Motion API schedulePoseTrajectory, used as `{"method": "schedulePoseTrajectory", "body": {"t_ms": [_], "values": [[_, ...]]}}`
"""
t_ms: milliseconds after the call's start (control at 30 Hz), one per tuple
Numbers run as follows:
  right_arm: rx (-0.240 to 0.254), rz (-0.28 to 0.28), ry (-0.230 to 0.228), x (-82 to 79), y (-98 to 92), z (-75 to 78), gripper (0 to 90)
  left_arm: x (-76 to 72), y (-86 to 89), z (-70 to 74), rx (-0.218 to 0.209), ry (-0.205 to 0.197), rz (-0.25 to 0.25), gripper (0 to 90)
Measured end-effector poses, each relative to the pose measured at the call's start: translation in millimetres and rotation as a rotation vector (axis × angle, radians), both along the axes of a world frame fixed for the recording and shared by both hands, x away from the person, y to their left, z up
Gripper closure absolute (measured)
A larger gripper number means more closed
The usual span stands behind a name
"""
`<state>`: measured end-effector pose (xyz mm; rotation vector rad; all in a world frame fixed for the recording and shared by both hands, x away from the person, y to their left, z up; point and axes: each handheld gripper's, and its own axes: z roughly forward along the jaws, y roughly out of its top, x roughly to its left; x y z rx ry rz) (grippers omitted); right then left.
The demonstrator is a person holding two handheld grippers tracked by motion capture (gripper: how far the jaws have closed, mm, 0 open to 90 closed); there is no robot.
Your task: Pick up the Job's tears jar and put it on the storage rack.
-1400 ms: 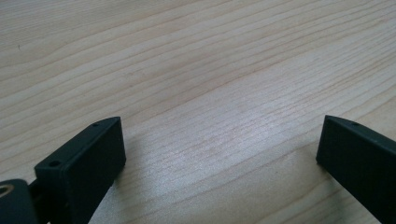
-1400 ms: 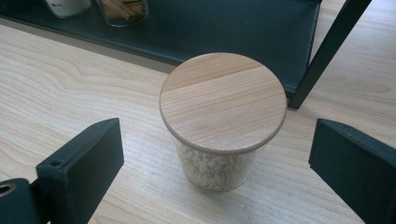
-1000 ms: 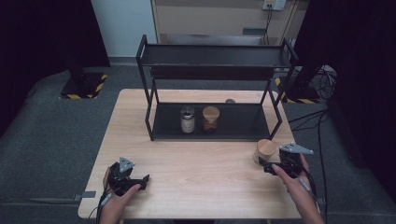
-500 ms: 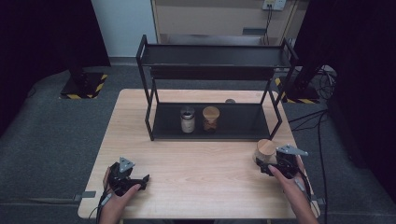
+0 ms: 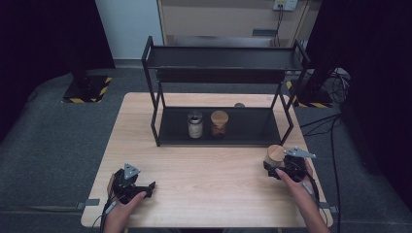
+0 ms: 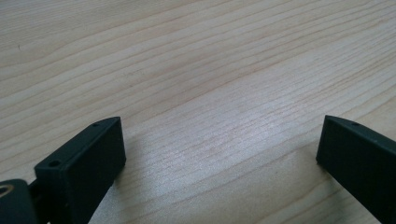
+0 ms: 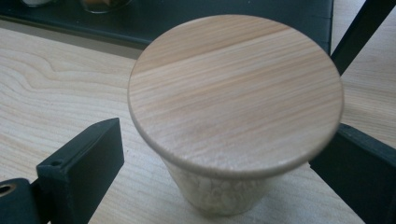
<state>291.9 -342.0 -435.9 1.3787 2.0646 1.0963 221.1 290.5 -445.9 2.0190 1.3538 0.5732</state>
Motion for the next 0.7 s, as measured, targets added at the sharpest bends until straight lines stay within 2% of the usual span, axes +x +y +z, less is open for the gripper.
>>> {"method": "schedulePoseTrajectory", "body": {"t_ms": [367, 700], "values": [[-0.019, -0.004, -0.017, 6.1, 8.7, -1.9, 6.7, 0.0, 0.0, 0.0, 0.0, 0.0, 0.0, 0.0], [-0.038, -0.026, -0.054, 3.8, 13.8, -5.0, 19.2, 0.0, 0.0, 0.0, 0.0, 0.0, 0.0, 0.0]]}}
